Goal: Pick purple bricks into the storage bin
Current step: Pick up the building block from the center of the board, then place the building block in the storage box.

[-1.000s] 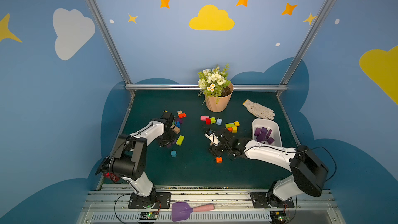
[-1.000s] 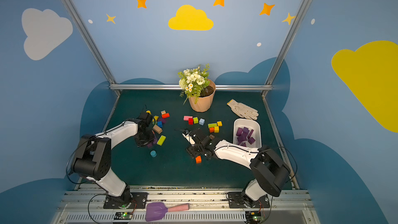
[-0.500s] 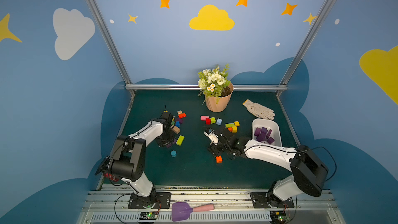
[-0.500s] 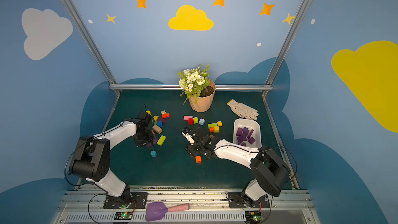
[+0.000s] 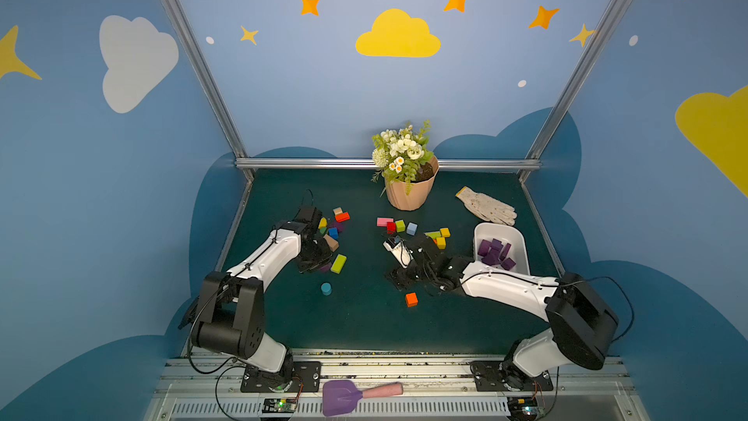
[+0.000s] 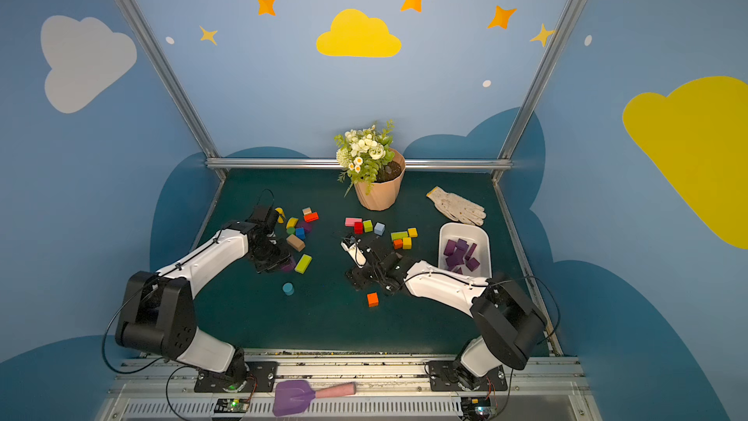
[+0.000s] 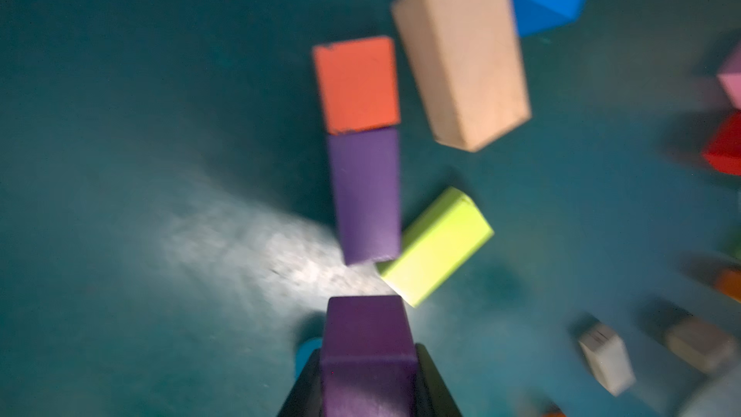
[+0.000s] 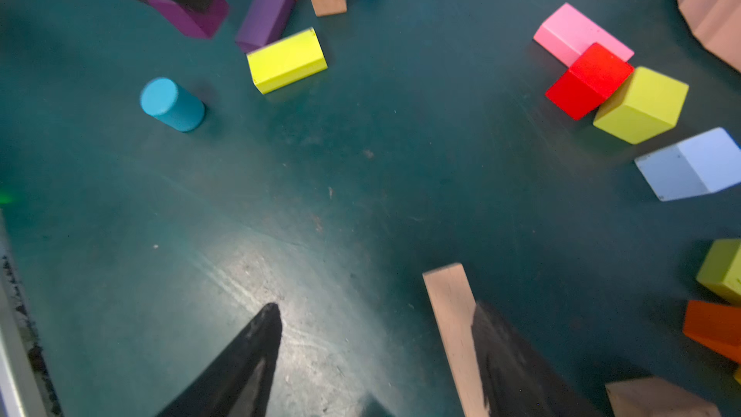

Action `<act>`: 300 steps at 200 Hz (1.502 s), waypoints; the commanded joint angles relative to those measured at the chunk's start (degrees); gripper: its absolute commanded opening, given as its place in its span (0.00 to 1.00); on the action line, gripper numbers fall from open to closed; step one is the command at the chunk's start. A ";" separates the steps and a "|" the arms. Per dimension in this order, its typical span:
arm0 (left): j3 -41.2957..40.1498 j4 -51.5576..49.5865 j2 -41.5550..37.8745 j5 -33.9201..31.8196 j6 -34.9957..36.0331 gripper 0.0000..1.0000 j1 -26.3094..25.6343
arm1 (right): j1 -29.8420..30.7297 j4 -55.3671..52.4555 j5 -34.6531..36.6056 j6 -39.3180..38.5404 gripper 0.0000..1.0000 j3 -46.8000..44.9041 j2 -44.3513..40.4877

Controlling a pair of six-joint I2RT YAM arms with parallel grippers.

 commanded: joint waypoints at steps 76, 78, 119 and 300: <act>1.47 8.82 -6.97 27.59 0.95 0.33 -0.31 | -1.33 13.07 -9.44 -3.96 0.77 -2.30 -4.92; 1.48 9.05 -7.09 28.05 0.91 0.33 -0.42 | -1.34 13.19 -9.50 -4.17 0.77 -2.26 -4.95; 1.25 14.05 -9.27 35.37 1.17 0.35 -1.49 | -1.32 15.13 -11.70 -7.37 0.78 -1.07 -6.15; 1.43 20.82 -11.41 47.53 5.26 0.36 -6.68 | -1.50 17.78 -15.66 -21.41 0.78 2.97 -8.08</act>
